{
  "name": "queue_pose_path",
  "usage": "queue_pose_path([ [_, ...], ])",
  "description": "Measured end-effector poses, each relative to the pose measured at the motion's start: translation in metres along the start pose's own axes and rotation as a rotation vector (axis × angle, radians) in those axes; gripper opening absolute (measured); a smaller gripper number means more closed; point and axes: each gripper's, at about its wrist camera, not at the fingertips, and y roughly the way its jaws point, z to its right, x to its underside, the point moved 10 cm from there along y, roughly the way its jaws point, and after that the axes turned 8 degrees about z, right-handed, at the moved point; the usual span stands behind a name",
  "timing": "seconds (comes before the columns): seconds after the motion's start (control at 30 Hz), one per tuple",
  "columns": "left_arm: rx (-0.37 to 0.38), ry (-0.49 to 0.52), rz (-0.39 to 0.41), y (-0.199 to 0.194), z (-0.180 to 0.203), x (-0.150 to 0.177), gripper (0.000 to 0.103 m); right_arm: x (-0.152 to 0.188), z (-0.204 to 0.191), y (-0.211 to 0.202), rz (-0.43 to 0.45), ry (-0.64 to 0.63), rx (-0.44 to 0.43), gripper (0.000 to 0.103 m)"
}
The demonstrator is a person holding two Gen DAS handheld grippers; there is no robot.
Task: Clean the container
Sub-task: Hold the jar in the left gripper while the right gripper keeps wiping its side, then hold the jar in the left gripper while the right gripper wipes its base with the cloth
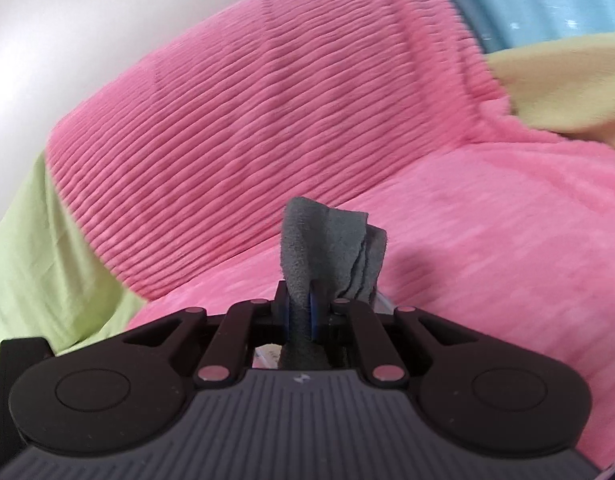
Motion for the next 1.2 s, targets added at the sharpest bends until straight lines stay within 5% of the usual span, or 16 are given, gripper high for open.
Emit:
queue_pose_path([
  [0.23,-0.003,-0.029,-0.012,-0.005,-0.003,0.004,0.085,0.015,-0.030,-0.005,-0.053,-0.003,-0.084,0.007],
  [0.7,0.004,-0.004,-0.009,-0.011,0.000,0.007,0.085,0.004,-0.009,-0.003,0.005,-0.025,0.000,0.007],
  [1.2,0.011,-0.020,-0.017,0.009,-0.012,0.000,0.086,0.012,-0.029,-0.006,-0.029,-0.031,-0.061,0.007],
])
